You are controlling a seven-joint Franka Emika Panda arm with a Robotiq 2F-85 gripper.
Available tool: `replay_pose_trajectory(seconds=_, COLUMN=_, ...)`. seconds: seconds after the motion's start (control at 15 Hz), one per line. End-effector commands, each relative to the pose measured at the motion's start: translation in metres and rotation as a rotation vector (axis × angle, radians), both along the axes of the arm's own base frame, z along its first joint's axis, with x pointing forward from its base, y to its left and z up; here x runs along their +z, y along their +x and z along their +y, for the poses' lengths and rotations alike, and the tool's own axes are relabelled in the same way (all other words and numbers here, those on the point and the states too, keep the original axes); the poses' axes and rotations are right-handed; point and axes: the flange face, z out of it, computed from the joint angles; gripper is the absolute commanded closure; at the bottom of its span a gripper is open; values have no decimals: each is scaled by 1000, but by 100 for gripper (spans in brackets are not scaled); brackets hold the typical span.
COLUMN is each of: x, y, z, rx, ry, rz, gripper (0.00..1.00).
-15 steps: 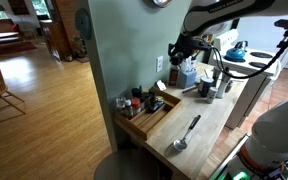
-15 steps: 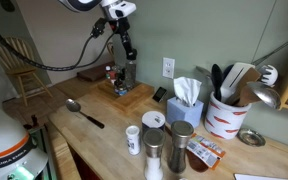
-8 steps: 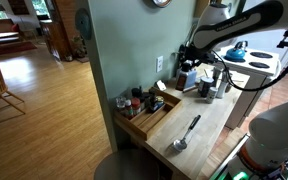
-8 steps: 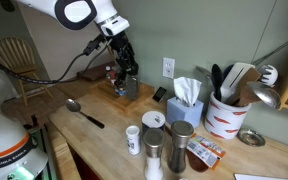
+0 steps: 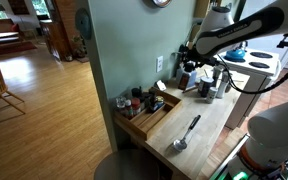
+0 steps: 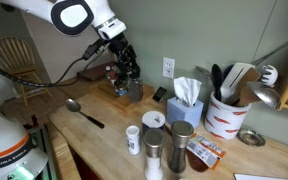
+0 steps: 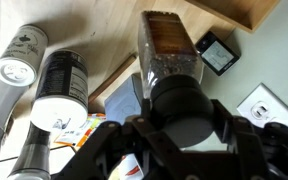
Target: Remove the black paper bottle from the box
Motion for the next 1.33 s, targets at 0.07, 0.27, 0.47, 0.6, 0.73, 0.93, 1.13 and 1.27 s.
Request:
replay_pose_trajectory(seconds=0.07, x=-17, y=12, z=-6, rx=-46, ry=-47, rz=47, gripper=66)
replay_pose_trajectory(seconds=0.27, x=-31, y=21, z=-5, rx=-66, ry=-47, rz=72, gripper=66)
replay_pose_trajectory(seconds=0.47, x=-41, y=29, z=-2, rx=-78, ry=-23, rz=71, gripper=66)
replay_pose_trajectory(seconds=0.6, x=-45, y=35, z=0, rx=-87, ry=-14, rz=56, gripper=66)
replay_pose_trajectory(seconds=0.73, x=-51, y=42, z=1, rx=-95, ry=-17, rz=40, gripper=66)
replay_pose_trajectory(seconds=0.93, x=-58, y=51, z=4, rx=-108, ry=-35, rz=22, gripper=66)
replay_pose_trajectory(seconds=1.13, x=-66, y=61, z=9, rx=-129, ry=-55, rz=25, gripper=66)
replay_pose_trajectory(seconds=1.27, x=-72, y=67, z=12, rx=-143, ry=-69, rz=34, gripper=66)
